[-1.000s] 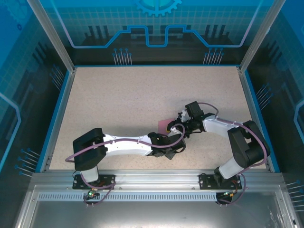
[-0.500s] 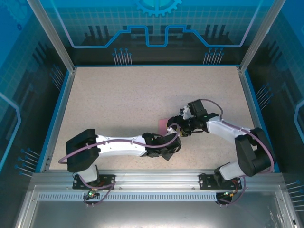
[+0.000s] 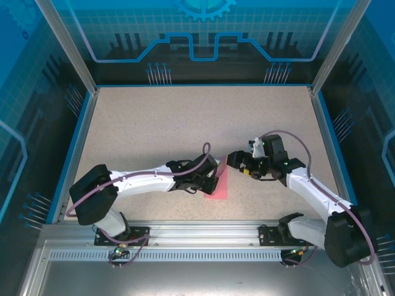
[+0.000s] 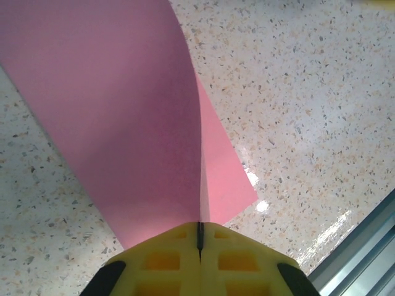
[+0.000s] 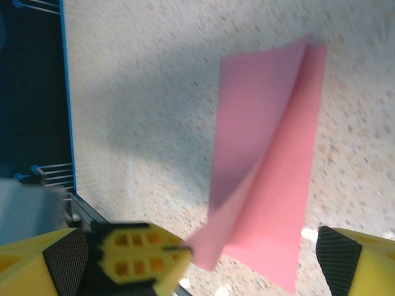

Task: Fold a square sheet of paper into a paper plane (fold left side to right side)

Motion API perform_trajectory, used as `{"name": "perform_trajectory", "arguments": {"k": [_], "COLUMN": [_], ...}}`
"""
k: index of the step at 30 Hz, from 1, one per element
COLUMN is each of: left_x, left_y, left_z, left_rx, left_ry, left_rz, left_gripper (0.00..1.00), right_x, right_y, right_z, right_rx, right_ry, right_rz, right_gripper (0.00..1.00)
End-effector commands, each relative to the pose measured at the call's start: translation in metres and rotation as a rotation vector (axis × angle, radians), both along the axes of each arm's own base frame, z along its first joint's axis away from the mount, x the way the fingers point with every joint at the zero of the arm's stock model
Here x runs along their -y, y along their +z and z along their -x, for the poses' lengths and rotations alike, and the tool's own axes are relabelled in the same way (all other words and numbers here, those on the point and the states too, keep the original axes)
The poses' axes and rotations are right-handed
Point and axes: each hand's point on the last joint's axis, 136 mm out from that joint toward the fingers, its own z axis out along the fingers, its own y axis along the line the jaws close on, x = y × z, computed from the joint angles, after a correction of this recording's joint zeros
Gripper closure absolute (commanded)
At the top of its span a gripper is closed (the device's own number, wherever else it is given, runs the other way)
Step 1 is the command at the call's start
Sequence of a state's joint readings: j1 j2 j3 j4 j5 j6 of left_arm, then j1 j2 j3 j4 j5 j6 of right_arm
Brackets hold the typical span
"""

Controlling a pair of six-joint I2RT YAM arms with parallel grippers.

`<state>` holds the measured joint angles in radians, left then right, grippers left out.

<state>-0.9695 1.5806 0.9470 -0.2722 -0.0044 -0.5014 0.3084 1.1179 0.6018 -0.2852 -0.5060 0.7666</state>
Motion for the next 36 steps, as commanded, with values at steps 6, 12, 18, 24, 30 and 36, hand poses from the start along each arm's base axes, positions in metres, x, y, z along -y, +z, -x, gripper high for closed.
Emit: {"name": "perform_trajectory", "arguments": {"k": [6,12,18,24,30,36], "left_x": [-0.007,-0.020,-0.026,-0.030,-0.029,-0.028], "left_y": [-0.003,-0.009,-0.014,-0.021,-0.026,-0.031], "left_z": [0.002,-0.001,-0.006,-0.014,-0.022,-0.029], "left_rx": [-0.091,-0.118,-0.125,-0.124,-0.122,-0.123], "left_ry": [-0.051,-0.059,-0.071,-0.073,-0.077,-0.078], "left_rz": [0.038,0.007,-0.024,-0.055,-0.066,-0.077], "left_gripper": [0.95,0.95,0.93,0.93,0.93,0.93], "right_x": [-0.004,-0.018,-0.028,-0.033,-0.030,-0.027], "right_y": [-0.046,-0.054,-0.064,-0.075,-0.088,-0.098], "right_z": [0.045,0.055,0.057,0.060,0.067,0.072], "right_rx": [-0.149,-0.163,-0.177,-0.202,-0.252,-0.294], "right_ry": [0.061,0.109,0.147,0.171,0.181,0.197], "right_rz": [0.010,0.020,0.047,0.111,0.164,0.216], "right_gripper": [0.01,0.30,0.60,0.84,0.92,0.92]}}
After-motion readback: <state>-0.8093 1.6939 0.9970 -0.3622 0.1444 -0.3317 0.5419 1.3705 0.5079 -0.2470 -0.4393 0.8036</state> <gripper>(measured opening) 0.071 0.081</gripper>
